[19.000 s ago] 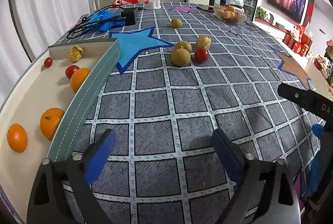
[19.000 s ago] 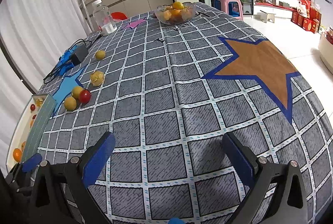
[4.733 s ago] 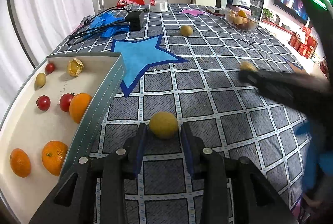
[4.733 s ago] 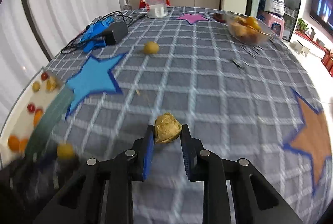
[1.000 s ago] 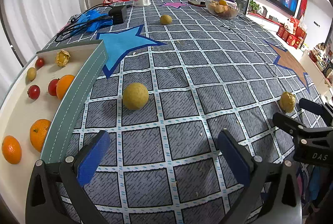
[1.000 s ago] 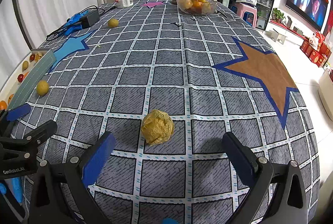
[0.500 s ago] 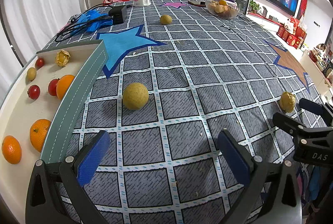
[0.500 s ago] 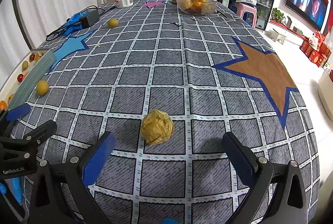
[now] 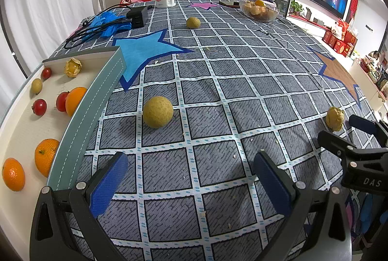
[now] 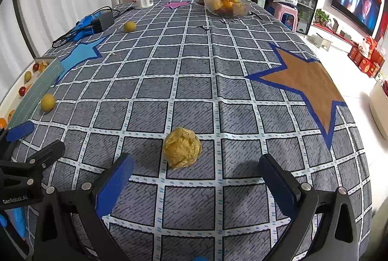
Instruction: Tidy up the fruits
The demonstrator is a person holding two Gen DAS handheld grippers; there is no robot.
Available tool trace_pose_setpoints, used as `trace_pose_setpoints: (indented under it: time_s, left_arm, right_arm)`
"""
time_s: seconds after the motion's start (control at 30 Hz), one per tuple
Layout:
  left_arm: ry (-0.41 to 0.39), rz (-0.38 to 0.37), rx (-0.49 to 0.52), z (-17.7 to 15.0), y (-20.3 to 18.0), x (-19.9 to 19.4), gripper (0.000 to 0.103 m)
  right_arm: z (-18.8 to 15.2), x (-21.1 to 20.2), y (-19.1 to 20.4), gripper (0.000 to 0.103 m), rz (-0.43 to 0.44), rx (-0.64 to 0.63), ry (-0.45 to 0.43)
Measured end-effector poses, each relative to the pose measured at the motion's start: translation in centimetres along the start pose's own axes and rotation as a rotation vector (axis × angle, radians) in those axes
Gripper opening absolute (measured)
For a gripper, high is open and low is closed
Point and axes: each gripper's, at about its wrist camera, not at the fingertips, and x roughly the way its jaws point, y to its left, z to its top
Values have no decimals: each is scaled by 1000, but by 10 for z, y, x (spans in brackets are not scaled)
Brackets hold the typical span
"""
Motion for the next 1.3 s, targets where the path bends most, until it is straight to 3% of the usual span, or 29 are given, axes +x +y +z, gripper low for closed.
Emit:
trace_pose_setpoints:
  time_s: [0.23,0.33,0.43,0.5,0.57,0.7,0.83,1.1,1.3]
  left_arm:
    - [-2,10,-9,0,1,0,100]
    - [-23,11,-14,-1,1,-4,88]
    - [-35,3,-4,-3,-5,-10,68]
    - [-38,-13,16,-3,-11,-13,32]
    - [-28,-39,27,-3,-14,-15,7]
    - [-22,-111,9,-5,-12,-25,5]
    - [-85,-138,6,-2,-4,-52,5]
    - [-128,-134,-23,4,30,-79,5]
    - [-96,-115,-10,6,38,-70,6]
  right_arm:
    - [1,0,-1,103,-7,2,0]
    - [2,-4,1,85,-1,-6,-20]
    - [2,-7,6,59,6,-19,-36]
    - [2,-9,10,26,15,-26,-47]
    - [2,-12,12,26,30,-24,-48]
    - [2,-20,9,26,120,12,-43]
    - [11,-37,14,26,198,24,-56]
    - [22,-54,33,26,243,8,-92]
    - [17,-52,35,26,261,9,-84]
